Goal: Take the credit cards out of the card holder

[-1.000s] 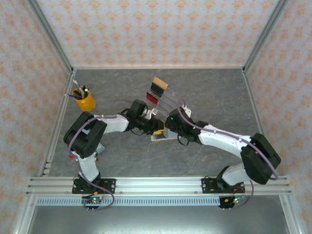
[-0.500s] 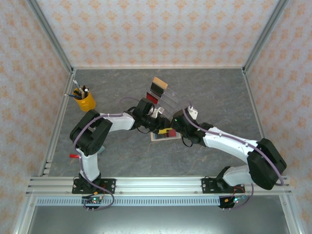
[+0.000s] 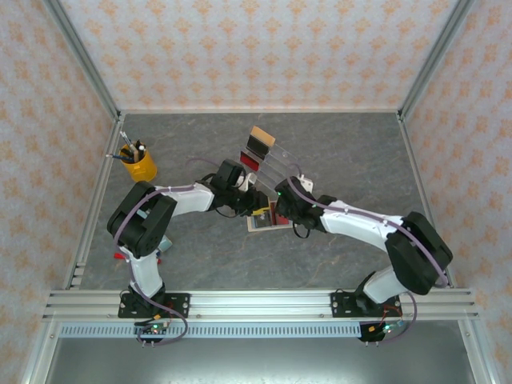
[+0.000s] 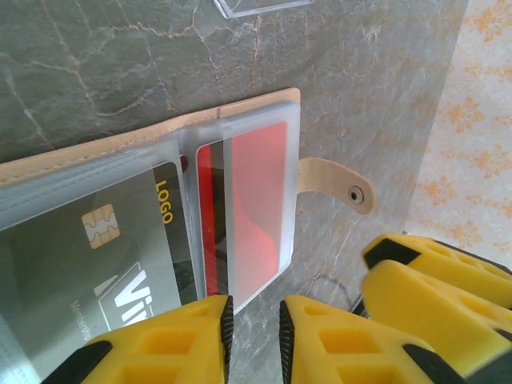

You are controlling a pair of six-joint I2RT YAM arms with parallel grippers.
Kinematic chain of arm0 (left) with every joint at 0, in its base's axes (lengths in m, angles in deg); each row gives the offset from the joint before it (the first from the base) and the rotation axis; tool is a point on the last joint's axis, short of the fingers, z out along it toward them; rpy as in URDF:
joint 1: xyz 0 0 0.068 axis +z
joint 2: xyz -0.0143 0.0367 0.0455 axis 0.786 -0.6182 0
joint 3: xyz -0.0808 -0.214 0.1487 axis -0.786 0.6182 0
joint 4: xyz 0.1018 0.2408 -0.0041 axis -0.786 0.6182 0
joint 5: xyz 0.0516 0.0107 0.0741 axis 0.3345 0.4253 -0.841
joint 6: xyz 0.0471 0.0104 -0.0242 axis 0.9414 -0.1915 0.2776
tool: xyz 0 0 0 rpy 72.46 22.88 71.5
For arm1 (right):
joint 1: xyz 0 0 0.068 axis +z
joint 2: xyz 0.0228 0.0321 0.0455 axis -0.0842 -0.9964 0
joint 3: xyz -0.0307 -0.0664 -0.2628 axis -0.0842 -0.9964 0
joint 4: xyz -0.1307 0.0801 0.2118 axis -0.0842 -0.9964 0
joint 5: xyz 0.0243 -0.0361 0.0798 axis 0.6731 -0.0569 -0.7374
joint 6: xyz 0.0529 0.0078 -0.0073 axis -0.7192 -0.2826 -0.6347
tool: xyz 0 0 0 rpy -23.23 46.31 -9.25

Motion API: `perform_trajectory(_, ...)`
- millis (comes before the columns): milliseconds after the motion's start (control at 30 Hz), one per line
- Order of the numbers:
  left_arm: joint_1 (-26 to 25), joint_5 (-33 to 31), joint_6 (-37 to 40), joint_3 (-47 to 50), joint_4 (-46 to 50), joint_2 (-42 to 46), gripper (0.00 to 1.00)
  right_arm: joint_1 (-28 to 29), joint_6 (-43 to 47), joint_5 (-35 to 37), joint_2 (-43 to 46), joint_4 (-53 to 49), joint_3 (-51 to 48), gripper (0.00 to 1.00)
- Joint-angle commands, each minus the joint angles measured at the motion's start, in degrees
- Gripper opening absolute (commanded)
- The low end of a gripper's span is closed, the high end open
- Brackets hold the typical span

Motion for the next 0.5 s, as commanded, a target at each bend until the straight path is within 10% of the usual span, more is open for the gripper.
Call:
perform_trajectory(0, 0.0, -1.5, -0.5, 0.3, 1.5, 0.2, 0.23, -0.3, 0.2, -0.7, -2.3, -2.1, 1.8, 0.31)
perform_trajectory(467, -1.4, -1.2, 0.7, -2.6, 3.8, -1.8, 0.21, -1.1, -0.9, -0.2, -8.5, -4.2, 3.1, 0.32)
